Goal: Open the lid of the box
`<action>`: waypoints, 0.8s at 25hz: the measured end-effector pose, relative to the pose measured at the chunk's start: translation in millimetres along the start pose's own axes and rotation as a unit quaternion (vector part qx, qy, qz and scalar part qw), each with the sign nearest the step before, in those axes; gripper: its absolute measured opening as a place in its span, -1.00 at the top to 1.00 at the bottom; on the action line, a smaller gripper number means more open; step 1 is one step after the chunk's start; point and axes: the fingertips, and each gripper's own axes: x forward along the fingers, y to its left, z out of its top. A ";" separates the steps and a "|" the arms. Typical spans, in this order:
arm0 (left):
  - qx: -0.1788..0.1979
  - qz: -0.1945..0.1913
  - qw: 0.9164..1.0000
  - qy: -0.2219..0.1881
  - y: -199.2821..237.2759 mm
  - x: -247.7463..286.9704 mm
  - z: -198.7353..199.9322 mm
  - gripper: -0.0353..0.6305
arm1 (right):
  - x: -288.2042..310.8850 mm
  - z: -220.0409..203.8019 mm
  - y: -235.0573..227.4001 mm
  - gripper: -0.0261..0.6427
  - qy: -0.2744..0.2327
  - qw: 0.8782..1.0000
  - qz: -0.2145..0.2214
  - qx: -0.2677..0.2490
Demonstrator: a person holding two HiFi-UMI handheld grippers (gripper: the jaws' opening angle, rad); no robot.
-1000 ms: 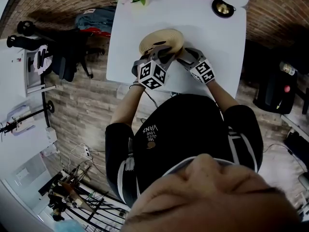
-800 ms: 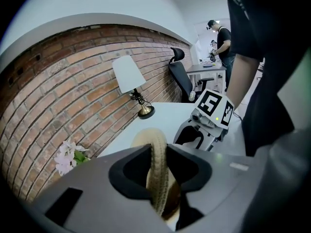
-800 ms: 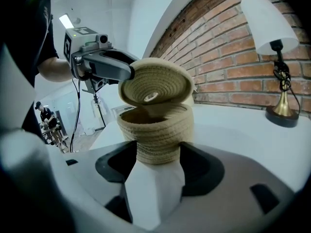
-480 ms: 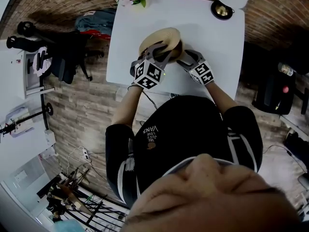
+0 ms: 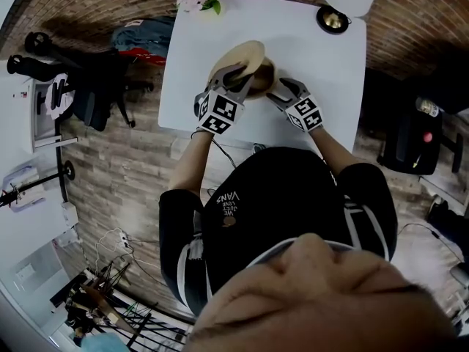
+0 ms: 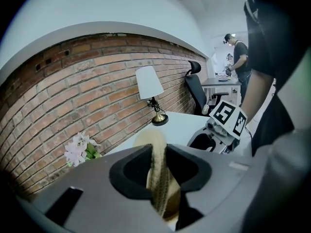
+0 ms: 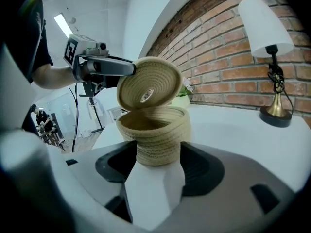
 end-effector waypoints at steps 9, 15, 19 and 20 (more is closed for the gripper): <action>-0.038 0.022 0.999 -0.032 14.4 -11.6 -1.8 0.59 | -11.8 11.7 0.3 0.10 -0.015 1.000 -0.016 0.016; -0.066 0.041 0.996 -0.051 27.5 -27.0 2.0 0.59 | -24.9 34.3 -0.2 0.10 -0.053 0.997 -0.034 0.044; -0.088 0.051 0.993 -0.065 35.1 -33.8 -0.2 0.59 | -36.1 51.7 -0.5 0.10 -0.081 0.994 -0.046 0.059; -0.092 0.054 0.992 -0.068 37.0 -35.4 -0.7 0.59 | -39.2 56.2 -1.0 0.10 -0.089 0.993 -0.050 0.063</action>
